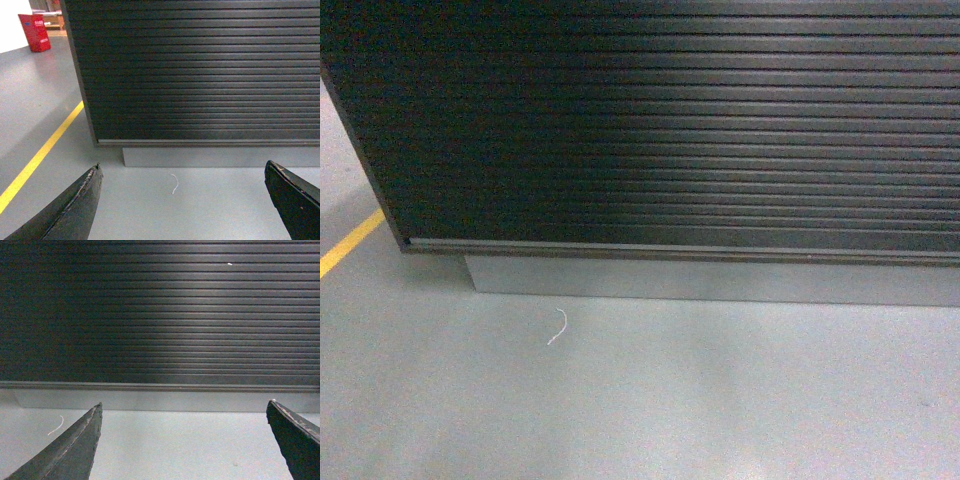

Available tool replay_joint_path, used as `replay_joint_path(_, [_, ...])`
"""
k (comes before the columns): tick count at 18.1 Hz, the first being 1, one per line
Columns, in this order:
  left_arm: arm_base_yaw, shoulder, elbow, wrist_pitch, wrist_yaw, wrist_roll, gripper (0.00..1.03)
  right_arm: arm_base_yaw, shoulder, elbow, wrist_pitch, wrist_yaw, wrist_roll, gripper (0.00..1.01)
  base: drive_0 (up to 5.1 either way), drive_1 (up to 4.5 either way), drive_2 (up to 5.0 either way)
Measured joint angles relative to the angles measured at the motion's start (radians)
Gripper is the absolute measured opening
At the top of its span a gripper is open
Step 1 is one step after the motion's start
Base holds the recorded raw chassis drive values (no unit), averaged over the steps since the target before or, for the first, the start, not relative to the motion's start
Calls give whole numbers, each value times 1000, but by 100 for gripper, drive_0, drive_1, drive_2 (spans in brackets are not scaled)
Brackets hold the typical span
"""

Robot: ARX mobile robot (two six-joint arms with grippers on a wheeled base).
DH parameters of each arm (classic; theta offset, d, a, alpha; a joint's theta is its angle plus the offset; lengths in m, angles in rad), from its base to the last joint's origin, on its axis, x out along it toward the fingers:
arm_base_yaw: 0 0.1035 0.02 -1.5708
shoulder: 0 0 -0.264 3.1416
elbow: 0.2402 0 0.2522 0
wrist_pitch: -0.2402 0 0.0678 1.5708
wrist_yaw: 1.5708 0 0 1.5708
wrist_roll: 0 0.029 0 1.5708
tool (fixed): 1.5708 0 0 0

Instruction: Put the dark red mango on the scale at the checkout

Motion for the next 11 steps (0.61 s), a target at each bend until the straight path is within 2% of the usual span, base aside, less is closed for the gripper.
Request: replay_joint_path(11, [0,0,0,-5,0,0,98,0,0,0,-6,-1,0,98,-8,342,-357])
